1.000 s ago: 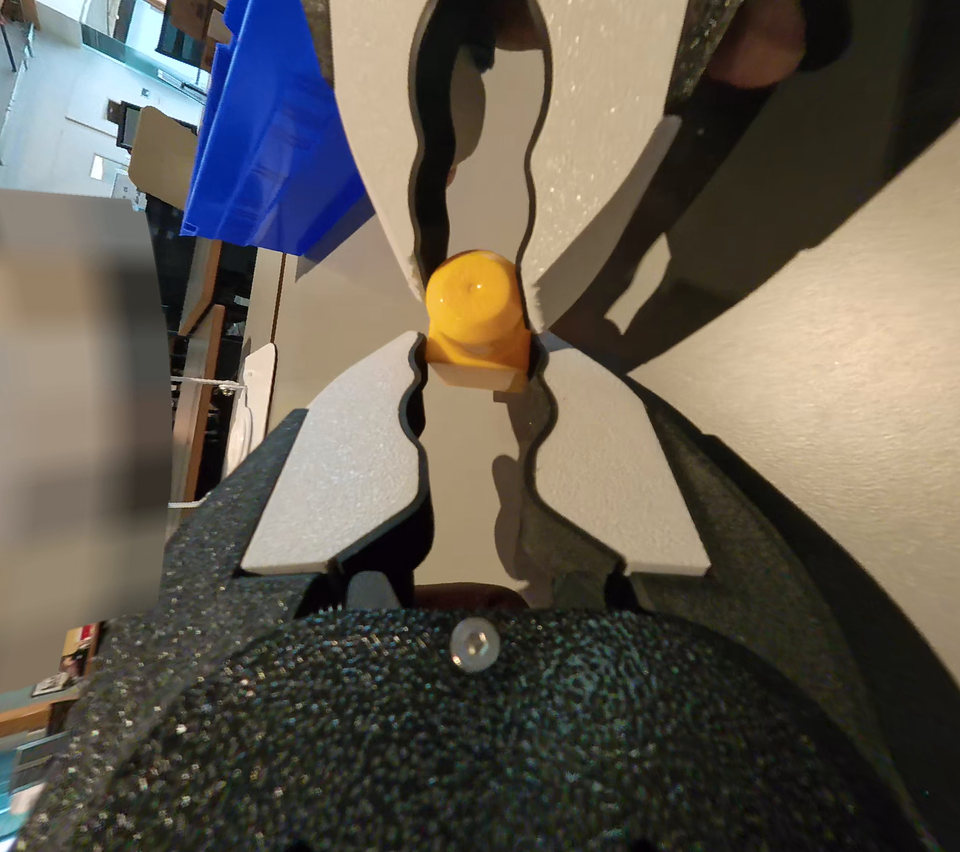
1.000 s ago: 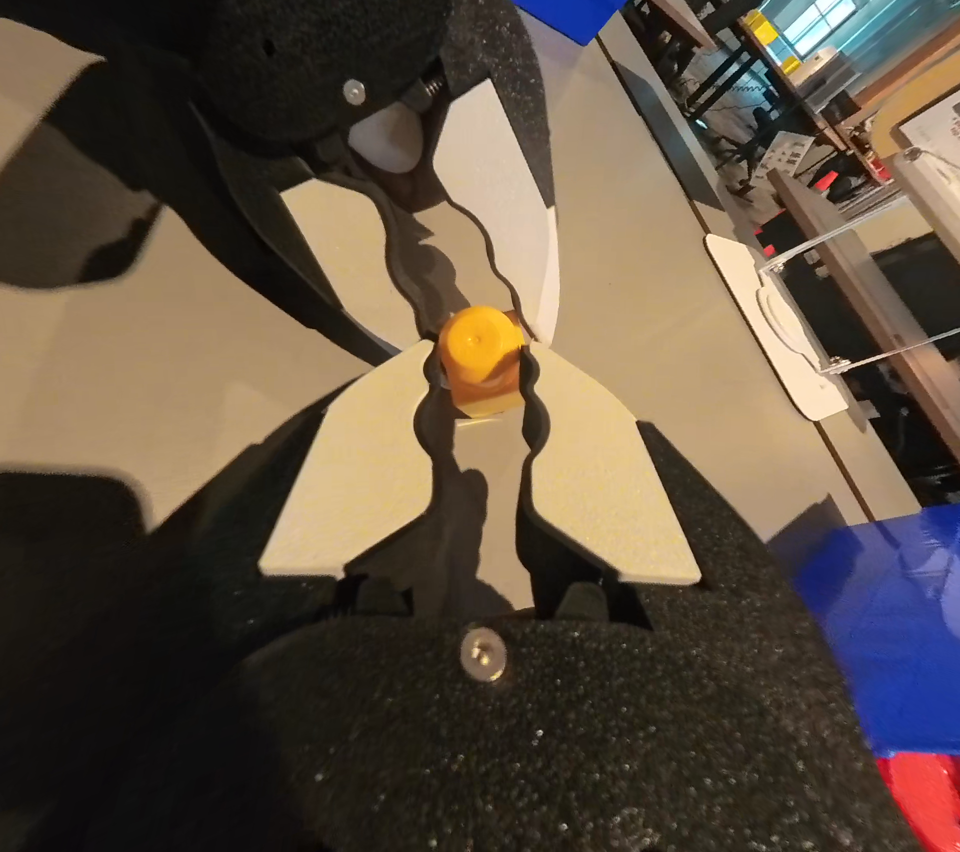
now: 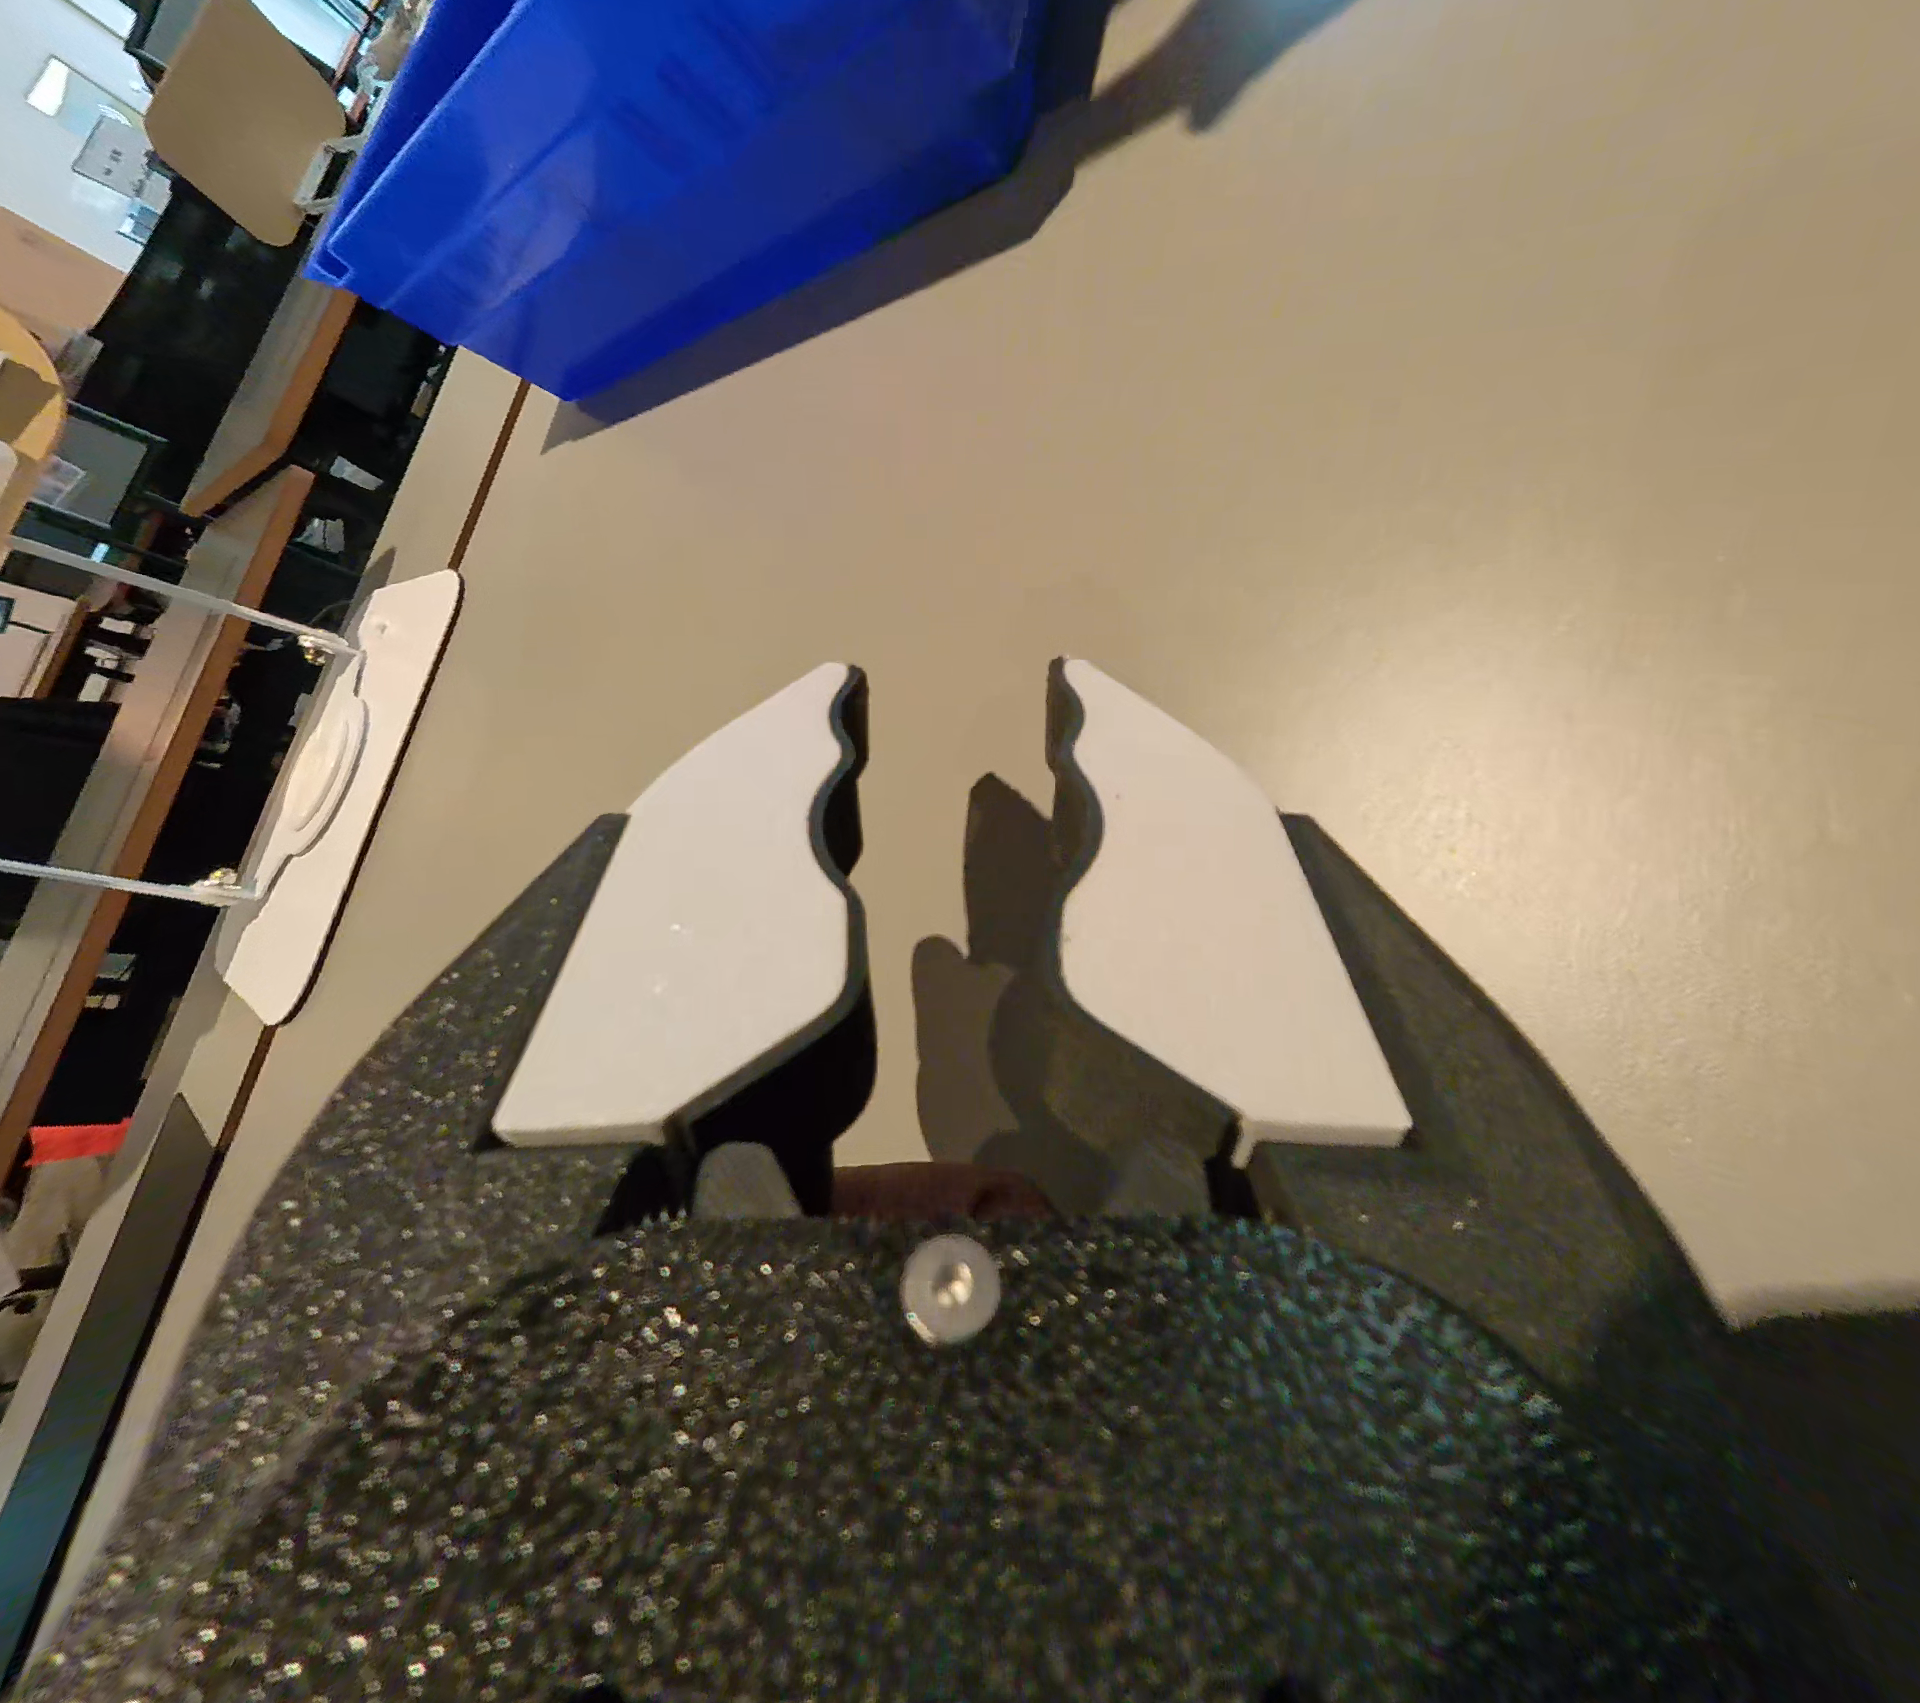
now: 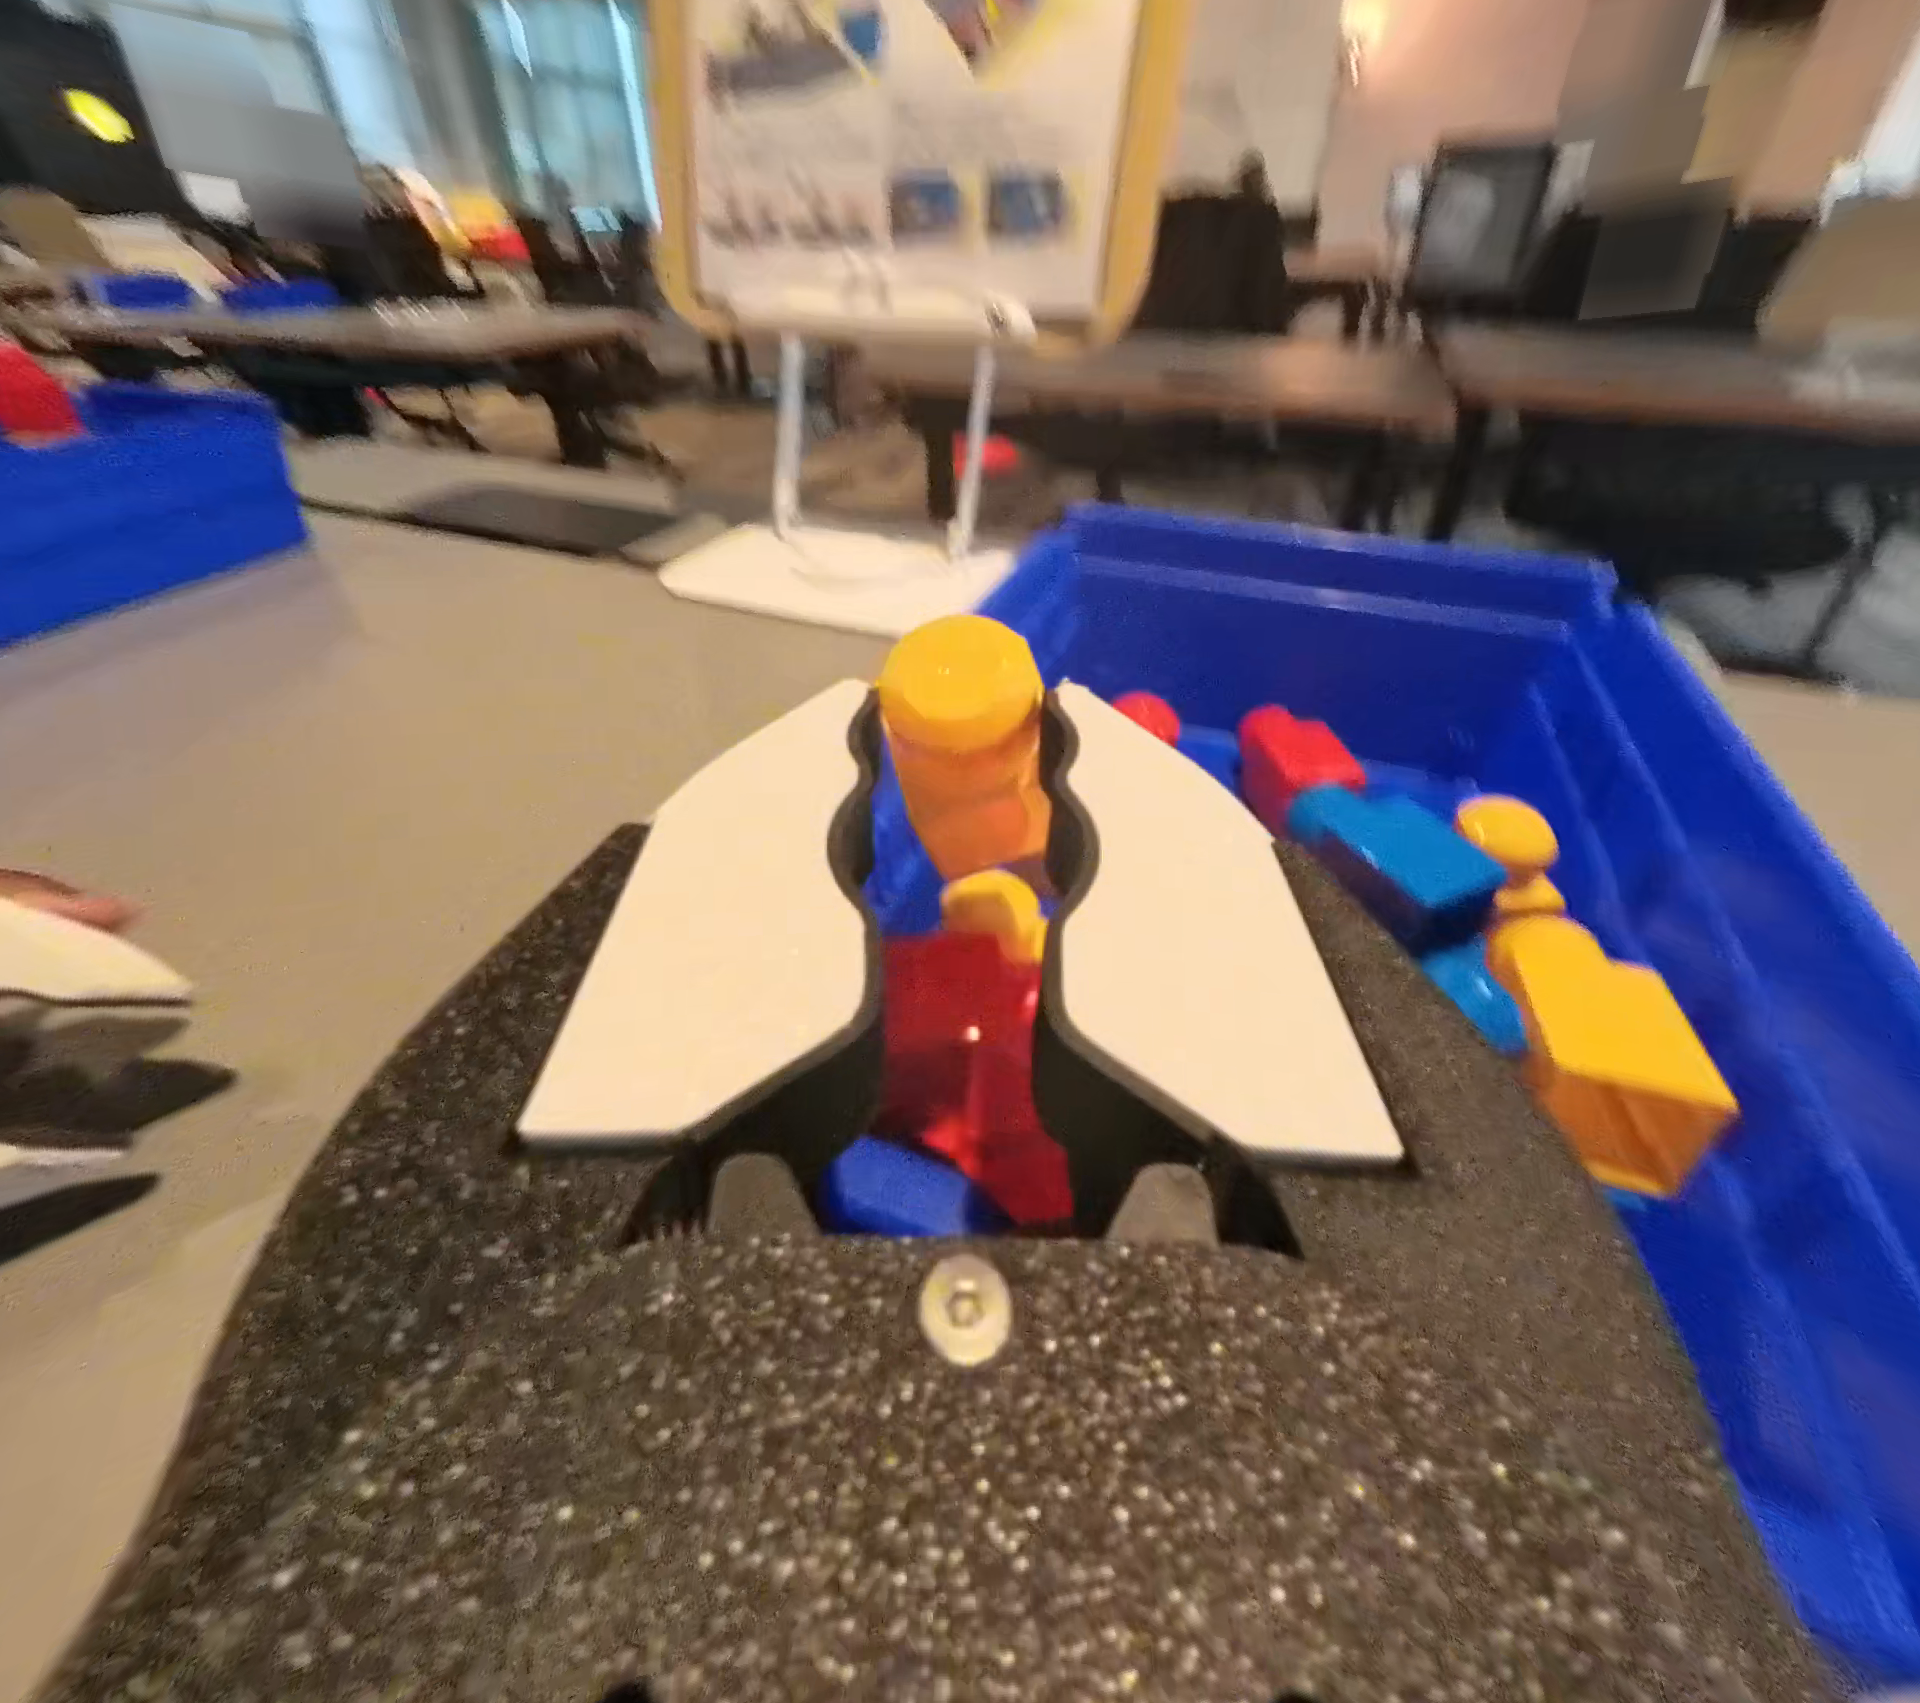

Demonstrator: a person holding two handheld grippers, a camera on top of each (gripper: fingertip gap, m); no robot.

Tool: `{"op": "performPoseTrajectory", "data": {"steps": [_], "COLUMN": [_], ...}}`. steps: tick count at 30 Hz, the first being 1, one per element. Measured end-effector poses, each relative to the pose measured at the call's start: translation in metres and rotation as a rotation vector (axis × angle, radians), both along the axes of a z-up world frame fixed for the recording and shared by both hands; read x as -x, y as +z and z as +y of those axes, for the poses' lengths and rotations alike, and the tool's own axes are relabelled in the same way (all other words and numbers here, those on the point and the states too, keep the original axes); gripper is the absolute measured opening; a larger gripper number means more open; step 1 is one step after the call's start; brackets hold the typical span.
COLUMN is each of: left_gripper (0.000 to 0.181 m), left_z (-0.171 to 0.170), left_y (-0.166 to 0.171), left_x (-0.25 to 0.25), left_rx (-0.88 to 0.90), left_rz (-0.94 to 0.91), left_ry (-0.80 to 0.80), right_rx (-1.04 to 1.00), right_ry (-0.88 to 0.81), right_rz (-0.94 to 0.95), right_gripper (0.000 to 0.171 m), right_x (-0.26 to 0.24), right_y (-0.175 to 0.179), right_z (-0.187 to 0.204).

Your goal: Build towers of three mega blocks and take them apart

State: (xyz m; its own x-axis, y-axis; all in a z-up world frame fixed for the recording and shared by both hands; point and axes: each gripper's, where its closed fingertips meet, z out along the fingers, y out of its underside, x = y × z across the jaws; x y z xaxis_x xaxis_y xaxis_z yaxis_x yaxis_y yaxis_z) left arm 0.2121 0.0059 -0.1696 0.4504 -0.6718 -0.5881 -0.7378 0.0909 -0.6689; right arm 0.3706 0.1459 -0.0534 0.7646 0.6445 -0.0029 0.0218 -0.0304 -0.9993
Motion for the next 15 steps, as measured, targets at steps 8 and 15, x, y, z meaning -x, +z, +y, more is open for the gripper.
{"op": "performPoseTrajectory", "data": {"steps": [8,15], "left_gripper": [0.032,0.032], "left_z": [0.001,0.008], "left_y": [0.0,0.005], "left_x": [0.001,0.013], "left_rx": [-0.001,-0.007], "left_rz": [0.004,-0.016], "left_ry": [0.005,0.074], "right_rx": [0.023,-0.206], "right_ry": [-0.093,-0.047], "right_rz": [0.017,-0.067], "right_gripper": [0.037,0.04], "right_x": [-0.021,0.005], "right_y": [-0.006,0.01], "right_z": [0.007,-0.031]}}
